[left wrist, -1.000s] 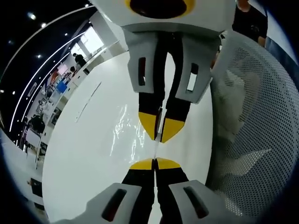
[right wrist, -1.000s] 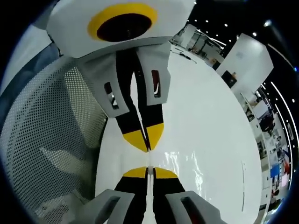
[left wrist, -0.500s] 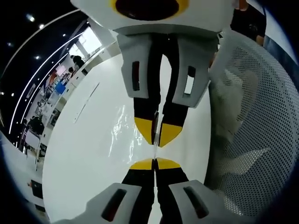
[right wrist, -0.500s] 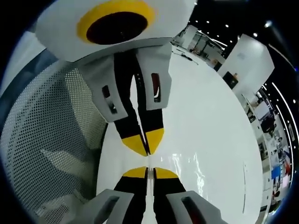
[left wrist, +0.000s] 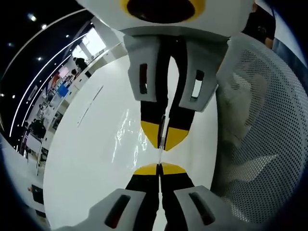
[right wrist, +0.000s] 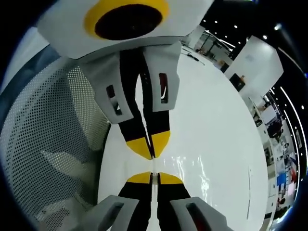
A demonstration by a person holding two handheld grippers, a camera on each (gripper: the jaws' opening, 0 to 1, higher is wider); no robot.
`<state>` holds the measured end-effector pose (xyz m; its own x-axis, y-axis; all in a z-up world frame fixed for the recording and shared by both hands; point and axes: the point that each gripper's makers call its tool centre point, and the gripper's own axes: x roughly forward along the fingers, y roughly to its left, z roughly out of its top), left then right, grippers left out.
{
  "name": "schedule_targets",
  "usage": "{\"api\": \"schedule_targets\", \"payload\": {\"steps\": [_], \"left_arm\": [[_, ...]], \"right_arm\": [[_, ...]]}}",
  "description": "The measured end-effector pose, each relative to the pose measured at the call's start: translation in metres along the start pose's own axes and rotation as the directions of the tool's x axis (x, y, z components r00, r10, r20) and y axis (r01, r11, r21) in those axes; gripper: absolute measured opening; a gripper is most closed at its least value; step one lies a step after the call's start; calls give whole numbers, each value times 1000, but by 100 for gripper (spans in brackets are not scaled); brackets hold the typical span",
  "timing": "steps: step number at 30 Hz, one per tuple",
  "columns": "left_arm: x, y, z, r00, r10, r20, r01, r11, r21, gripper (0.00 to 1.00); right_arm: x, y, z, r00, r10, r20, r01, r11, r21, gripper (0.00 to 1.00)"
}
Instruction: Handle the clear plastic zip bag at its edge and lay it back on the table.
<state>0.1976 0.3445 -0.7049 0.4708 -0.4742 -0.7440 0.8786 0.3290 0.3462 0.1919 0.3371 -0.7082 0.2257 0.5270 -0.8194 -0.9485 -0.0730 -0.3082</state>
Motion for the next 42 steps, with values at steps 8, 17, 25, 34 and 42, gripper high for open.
{"api": "schedule_targets", "payload": {"steps": [8, 17, 25, 34, 42], "left_arm": [[1, 0, -1, 1000, 0, -3, 0, 1000, -3, 0], [1, -3, -3, 1000, -1, -14, 1, 1000, -2, 0], [0, -2, -5, 1000, 3, -18, -3, 1000, -8, 0], [0, -3, -6, 1000, 3, -21, -3, 1000, -11, 0], [0, -3, -7, 1000, 4, -26, -5, 1000, -14, 0]], "right_arm": [[3, -1, -2, 1000, 0, -1, 0, 1000, 12, 0], [3, 3, -2, 1000, 6, -6, -6, 1000, 21, 0], [4, 3, -4, 1000, 4, -11, -4, 1000, 28, 0], [4, 2, -7, 1000, 6, -14, -6, 999, 35, 0], [2, 3, -8, 1000, 8, -19, -7, 999, 42, 0]]}}
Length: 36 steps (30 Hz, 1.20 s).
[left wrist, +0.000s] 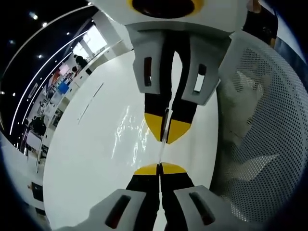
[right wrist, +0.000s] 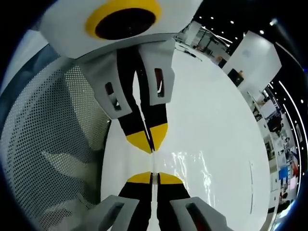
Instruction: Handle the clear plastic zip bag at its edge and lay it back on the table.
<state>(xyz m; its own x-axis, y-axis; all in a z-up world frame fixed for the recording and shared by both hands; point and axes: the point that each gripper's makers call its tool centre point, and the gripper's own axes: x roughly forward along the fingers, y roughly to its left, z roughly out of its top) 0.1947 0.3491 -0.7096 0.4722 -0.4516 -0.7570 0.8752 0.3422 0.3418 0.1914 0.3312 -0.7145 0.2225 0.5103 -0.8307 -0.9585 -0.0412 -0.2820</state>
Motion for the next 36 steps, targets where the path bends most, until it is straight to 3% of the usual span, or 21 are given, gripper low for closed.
{"api": "schedule_targets", "payload": {"steps": [36], "left_arm": [[-1, 5, -3, 1000, 5, -7, -5, 1000, -15, 0]], "right_arm": [[-1, -3, -6, 1000, -9, -2, 9, 1000, 20, 0]]}}
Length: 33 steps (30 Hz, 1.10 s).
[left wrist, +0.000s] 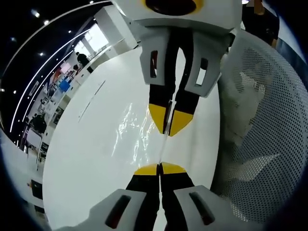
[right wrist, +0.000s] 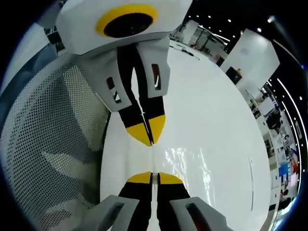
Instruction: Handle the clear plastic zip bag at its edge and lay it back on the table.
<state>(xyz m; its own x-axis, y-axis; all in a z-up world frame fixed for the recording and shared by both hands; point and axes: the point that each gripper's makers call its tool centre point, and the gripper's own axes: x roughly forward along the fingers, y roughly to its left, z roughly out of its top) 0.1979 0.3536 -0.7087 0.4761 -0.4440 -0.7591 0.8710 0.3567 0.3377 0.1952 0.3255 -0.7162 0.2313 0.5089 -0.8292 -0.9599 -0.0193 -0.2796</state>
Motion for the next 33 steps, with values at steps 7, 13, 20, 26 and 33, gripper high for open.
{"api": "schedule_targets", "payload": {"steps": [7, 13, 20, 26, 33], "left_arm": [[0, 0, -1, 1000, 1, -2, -1, 1000, 6, 0], [0, 3, -4, 1000, 3, -5, -3, 1000, 0, 0], [-1, 3, -8, 1000, 2, -15, -2, 1000, -2, 0], [-1, 6, -15, 1000, 6, -25, -6, 1000, -5, 0], [-3, 8, -15, 999, 10, -30, -11, 1000, -6, 0]], "right_arm": [[-4, 1, 1, 1000, -1, -4, 1, 1000, 0, 0], [-5, 0, 0, 1000, -4, -5, 4, 1000, 2, 0], [-4, -1, -2, 1000, -3, -10, 3, 1000, 5, 0], [-7, -1, -5, 1000, -4, -16, 4, 1000, 9, 0], [-8, -3, -7, 1000, -10, -19, 10, 1000, 12, 0]]}}
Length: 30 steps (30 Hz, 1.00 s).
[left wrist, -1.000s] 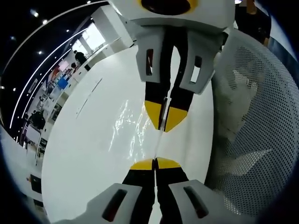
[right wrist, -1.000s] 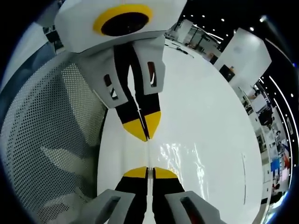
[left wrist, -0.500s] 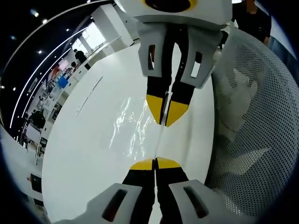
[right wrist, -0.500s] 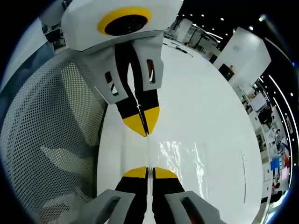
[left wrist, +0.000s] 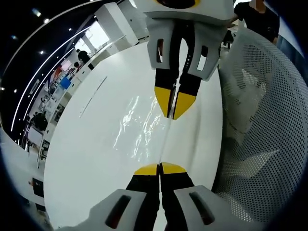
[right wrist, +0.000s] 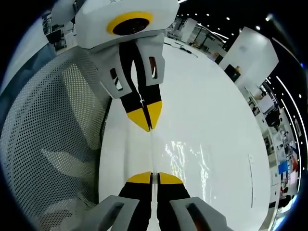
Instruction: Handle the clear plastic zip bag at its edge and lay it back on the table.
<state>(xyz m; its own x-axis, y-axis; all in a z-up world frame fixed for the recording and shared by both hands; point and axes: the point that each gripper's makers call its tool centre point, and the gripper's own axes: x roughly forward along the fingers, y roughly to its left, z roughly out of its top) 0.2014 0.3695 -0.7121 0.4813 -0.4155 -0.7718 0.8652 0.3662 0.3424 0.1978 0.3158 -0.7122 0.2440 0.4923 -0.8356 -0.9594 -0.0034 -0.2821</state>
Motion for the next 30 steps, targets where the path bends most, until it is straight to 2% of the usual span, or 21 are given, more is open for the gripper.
{"api": "schedule_targets", "payload": {"steps": [30], "left_arm": [[-2, 6, -15, 1000, 2, -23, -2, 1000, -19, 0]], "right_arm": [[-3, -4, -13, 1000, -8, -14, 9, 1000, 27, 0]]}}
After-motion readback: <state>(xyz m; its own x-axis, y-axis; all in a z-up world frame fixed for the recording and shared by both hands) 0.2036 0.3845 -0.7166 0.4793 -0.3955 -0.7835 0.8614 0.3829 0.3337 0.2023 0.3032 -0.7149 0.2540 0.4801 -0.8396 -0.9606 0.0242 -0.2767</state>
